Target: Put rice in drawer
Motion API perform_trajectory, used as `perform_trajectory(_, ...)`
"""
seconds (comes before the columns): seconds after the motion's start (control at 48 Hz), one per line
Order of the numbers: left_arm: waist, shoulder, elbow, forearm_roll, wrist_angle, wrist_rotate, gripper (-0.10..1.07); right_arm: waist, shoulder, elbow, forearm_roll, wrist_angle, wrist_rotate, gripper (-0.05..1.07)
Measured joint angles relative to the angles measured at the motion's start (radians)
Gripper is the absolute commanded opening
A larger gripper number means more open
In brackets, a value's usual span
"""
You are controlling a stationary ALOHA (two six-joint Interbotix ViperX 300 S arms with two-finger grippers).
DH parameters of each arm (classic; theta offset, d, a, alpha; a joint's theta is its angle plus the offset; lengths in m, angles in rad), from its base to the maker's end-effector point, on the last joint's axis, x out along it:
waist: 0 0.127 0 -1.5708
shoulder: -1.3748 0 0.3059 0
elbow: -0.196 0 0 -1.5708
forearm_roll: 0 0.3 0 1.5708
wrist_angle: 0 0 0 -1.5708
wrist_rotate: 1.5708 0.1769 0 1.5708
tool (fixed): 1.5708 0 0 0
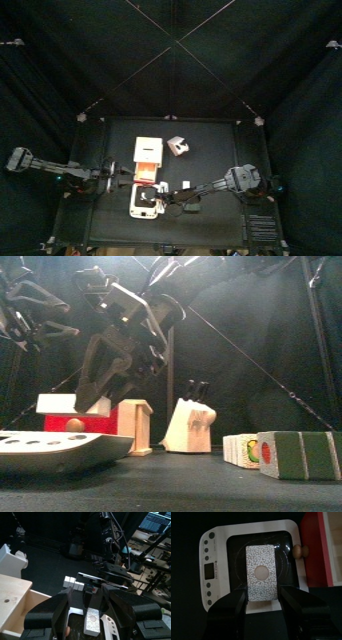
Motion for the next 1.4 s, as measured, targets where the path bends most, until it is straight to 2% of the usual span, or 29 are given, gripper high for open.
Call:
perform_trajectory(0.312,0.0,0.0,0.0,-0.003,0.0,0.002,0.87,-0.011,-0.046,0.003,-0.037,-0.002,0.0,0.56)
perform_trajectory(0.458,0.0,0.0,0.0,-0.003,0.0,0.0,0.87,-0.049,-0.077,0.002,-0.069,-0.002,0.0,0.55)
perform_trajectory(0.75,0.0,0.0,0.002,-0.003,0.0,0.0,0.87,-0.153,-0.078,0.0,-0.094,-0.015,-0.008,0.56)
perform_trajectory(0.958,0.0,0.0,0.003,-0.003,0.0,0.0,0.87,-0.176,-0.078,0.0,-0.137,-0.041,-0.002,0.56)
perform_trajectory(1.125,0.0,0.0,0.003,-0.003,0.0,0.002,0.87,-0.176,-0.077,0.0,-0.14,-0.06,-0.002,0.63)
perform_trajectory(1.396,0.0,0.0,0.003,-0.003,0.0,0.0,0.87,-0.175,-0.061,0.002,-0.14,-0.063,0.0,0.79)
